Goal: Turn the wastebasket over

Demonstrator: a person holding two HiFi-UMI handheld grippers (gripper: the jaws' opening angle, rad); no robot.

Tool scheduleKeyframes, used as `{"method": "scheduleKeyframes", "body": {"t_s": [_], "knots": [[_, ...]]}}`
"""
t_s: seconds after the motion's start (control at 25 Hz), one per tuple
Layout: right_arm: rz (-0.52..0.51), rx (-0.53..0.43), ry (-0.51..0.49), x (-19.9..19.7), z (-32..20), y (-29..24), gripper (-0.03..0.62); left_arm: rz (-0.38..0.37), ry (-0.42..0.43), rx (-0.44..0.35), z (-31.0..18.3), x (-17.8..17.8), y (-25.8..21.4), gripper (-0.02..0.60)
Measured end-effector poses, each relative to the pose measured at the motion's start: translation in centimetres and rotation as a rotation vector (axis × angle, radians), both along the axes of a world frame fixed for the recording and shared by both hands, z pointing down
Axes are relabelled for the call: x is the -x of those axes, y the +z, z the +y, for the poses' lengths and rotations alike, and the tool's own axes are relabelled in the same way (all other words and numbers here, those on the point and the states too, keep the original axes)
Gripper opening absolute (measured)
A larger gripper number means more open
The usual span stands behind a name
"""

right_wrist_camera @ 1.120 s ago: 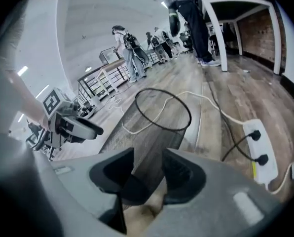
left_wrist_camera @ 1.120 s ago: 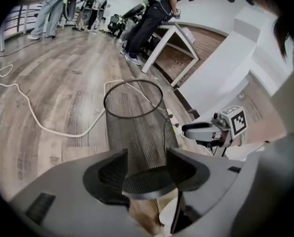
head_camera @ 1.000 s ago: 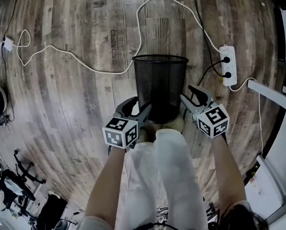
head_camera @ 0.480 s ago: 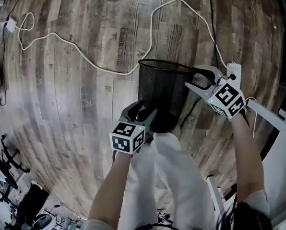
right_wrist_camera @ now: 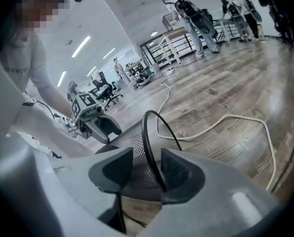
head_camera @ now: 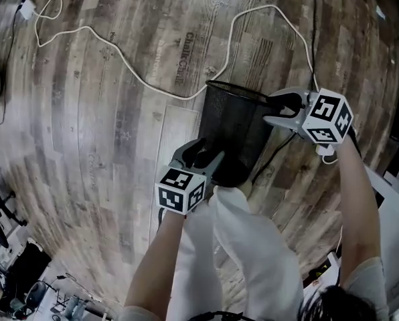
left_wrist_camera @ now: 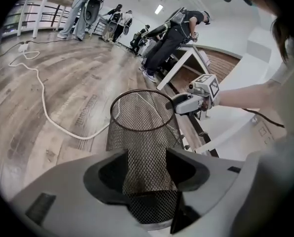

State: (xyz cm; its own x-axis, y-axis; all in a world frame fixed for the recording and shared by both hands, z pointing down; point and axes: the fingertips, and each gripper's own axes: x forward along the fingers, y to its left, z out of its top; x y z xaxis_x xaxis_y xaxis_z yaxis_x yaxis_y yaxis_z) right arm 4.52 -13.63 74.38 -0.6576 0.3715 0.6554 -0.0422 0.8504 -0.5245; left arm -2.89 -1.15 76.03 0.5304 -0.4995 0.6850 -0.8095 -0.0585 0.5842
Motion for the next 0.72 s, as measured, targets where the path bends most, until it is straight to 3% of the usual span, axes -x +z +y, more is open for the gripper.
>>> {"method": "scheduleKeyframes", "body": {"t_s": [0.28,0.48,0.64,0.72], "knots": [[0.048,0.12,-0.081,0.7,0.7,-0.1,0.142,-0.023,0.044,-0.032,0.1,0.5,-0.1,0.233],[0.021,0.14,-0.113,1.5,1.1,-0.7,0.105,-0.048,-0.042,-0.029,0.0,2.2,0.3,0.228],[-0.018,0.164,-0.061,1.9,1.8,-1.9,0.077,-0.101,-0.09,0.006,-0.1,3.9,0.6,0.194],[-0.036,0.174,-0.037,2.1,2.4,-2.5,0.07,-0.076,-0.09,0.028,0.1,4.0,0.3,0.193]]}}
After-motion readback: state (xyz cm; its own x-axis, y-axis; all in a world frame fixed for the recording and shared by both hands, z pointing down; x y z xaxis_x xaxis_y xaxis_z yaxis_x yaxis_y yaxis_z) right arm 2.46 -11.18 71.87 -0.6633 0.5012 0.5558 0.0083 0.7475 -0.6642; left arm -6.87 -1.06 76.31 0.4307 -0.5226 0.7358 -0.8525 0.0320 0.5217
